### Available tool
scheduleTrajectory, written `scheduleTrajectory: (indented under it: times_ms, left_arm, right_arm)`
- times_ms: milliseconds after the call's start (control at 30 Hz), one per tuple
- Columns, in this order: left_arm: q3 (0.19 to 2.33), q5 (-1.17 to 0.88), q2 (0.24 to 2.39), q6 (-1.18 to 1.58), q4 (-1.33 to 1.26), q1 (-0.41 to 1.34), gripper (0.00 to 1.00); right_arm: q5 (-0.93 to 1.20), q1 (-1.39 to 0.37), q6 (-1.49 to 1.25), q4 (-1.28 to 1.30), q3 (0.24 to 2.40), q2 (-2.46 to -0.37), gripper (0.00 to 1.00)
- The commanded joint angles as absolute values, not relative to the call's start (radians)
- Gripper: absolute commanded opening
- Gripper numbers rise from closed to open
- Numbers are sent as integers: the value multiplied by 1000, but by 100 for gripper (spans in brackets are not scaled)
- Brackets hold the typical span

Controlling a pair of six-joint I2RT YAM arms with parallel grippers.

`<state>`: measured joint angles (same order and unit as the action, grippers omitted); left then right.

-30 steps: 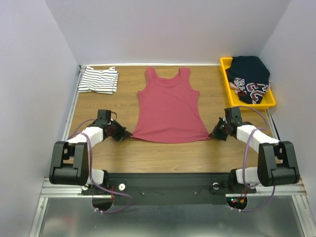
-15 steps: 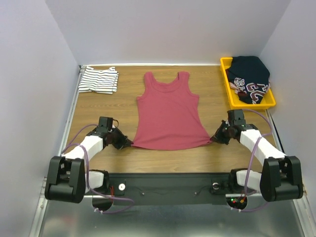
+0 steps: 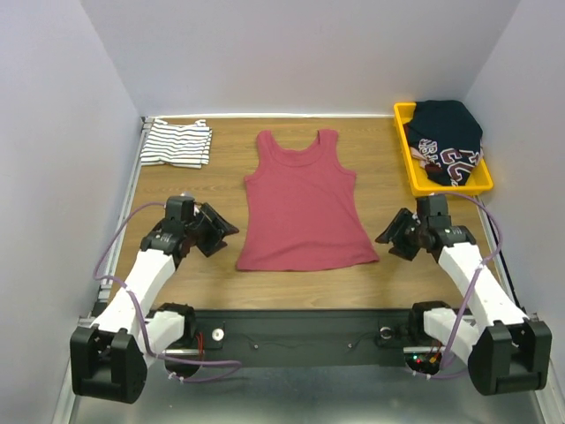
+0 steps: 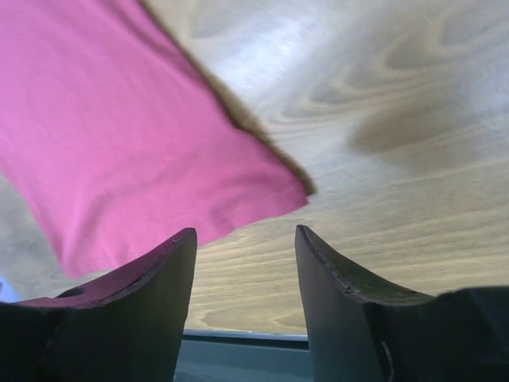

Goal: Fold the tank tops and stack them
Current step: Flatten the tank top out

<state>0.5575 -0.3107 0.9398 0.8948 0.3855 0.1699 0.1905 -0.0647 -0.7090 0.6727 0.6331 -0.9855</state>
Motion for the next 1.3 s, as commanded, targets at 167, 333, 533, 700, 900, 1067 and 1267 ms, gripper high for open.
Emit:
scheduleTrajectory:
  times_ms: [167, 333, 533, 700, 900, 1067, 1267]
  left_arm:
    - [831, -245, 1338, 749, 101, 167, 63]
    - [1061, -302, 1610, 709, 61, 189, 58]
    - [1328, -206, 1841, 598, 193, 199, 58]
    - [1446, -134, 1949, 542, 280, 201, 58]
    - [1473, -97, 1999, 531, 285, 201, 57]
    - [1448, -104, 2013, 528, 264, 201, 57]
    - [1433, -112, 2026, 528, 245, 201, 48]
  right_arm:
    - [-128, -655, -879, 549, 891, -1201, 56]
    - [-233, -871, -893, 482, 1086, -1494, 39]
    - [-247, -1009, -888, 456, 1347, -1770, 38]
    - [-242, -1080, -881, 454, 1463, -1888, 38]
    - [-247, -1158, -879, 456, 1580, -2014, 38]
    - [-264, -1195, -877, 456, 1637, -2088, 38]
    - [-301, -1209, -877, 475, 1680, -2151, 38]
